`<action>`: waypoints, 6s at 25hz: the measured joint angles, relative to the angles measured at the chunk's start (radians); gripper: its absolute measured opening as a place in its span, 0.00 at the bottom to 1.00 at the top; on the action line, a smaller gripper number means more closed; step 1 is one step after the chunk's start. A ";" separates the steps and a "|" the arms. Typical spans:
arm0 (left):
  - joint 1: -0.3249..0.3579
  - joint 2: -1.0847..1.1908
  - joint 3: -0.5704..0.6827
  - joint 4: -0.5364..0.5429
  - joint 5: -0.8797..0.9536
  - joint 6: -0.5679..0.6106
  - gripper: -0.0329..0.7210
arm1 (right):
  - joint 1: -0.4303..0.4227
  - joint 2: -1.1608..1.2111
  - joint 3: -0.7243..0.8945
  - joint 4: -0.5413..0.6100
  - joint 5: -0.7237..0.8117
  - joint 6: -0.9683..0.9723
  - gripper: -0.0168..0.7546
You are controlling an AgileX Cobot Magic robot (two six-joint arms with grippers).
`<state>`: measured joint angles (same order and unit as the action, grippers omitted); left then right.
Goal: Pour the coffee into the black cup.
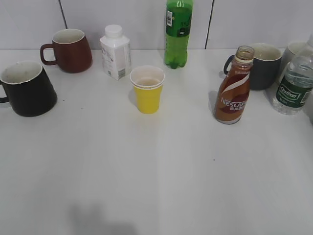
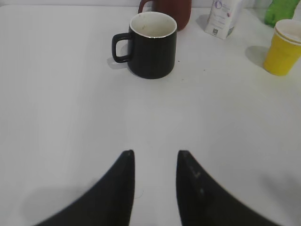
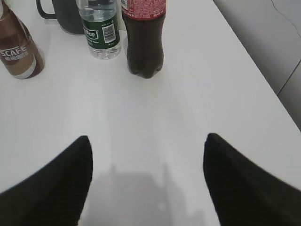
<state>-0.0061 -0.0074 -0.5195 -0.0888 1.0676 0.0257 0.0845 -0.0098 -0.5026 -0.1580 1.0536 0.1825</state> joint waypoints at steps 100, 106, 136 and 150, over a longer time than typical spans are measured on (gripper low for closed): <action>-0.011 1.715 0.251 -0.014 -2.230 -0.080 0.65 | 0.000 0.000 0.000 0.000 0.000 0.000 0.76; -0.011 1.757 0.191 -0.027 -2.179 -0.083 0.64 | 0.000 0.000 0.000 0.000 0.000 0.000 0.76; 0.068 1.877 0.099 0.143 -2.192 -0.083 0.64 | 0.000 0.000 0.000 0.000 0.000 0.000 0.76; 0.075 1.877 0.040 0.205 -2.115 -0.083 0.64 | 0.000 0.000 0.000 0.000 0.000 0.000 0.76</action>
<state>0.0687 1.8699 -0.4794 0.1158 -1.0479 -0.0572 0.0845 -0.0098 -0.5026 -0.1580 1.0536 0.1825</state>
